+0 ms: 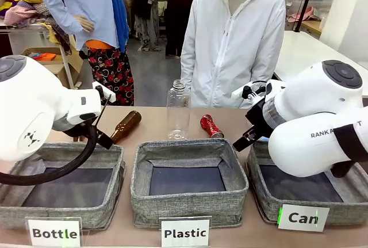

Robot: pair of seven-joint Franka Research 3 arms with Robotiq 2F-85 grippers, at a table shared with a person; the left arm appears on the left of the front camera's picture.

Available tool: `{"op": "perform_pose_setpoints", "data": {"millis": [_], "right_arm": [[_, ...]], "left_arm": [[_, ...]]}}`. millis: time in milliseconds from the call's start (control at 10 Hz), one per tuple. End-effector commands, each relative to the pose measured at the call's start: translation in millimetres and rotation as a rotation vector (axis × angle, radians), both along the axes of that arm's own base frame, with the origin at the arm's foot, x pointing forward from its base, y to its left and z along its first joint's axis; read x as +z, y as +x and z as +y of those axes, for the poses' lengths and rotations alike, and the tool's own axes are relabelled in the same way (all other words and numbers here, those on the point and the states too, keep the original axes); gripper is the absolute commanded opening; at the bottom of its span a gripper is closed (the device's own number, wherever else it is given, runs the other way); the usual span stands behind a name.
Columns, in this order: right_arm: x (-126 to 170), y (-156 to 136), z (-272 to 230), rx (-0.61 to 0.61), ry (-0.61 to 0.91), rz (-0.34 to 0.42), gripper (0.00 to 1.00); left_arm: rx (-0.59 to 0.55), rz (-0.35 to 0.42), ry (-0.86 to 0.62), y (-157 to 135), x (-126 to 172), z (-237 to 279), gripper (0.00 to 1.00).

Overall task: Sort the can waste into the basket.
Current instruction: Pick up the can waste from the table and place it in the right Fabric basket.

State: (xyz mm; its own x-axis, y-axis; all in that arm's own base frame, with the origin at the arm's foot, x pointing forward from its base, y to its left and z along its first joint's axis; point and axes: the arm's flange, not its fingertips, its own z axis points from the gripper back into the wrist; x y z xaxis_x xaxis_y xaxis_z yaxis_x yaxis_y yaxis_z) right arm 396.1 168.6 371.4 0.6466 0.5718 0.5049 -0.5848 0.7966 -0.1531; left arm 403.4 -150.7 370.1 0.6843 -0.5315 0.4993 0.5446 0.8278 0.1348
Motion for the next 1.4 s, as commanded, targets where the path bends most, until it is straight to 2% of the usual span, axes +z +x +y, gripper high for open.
{"op": "perform_pose_setpoints", "data": {"millis": [0,1000,1200,1300], "right_arm": [[0,0,0,0.0,0.0,0.0,1.0],[0,0,0,0.0,0.0,0.0,1.0],[42,-7,-10,-0.041,0.051,0.013,1.0],[67,-13,-13,-0.085,0.105,0.036,1.0]], "left_arm": [[-0.001,0.0,0.0,0,0,0,1.0],[0.0,0.0,0.0,0,0,0,1.0],[-0.062,-0.041,-0.128,-21,47,4,1.0],[-0.063,-0.025,-0.218,-41,79,2,1.0]]}}
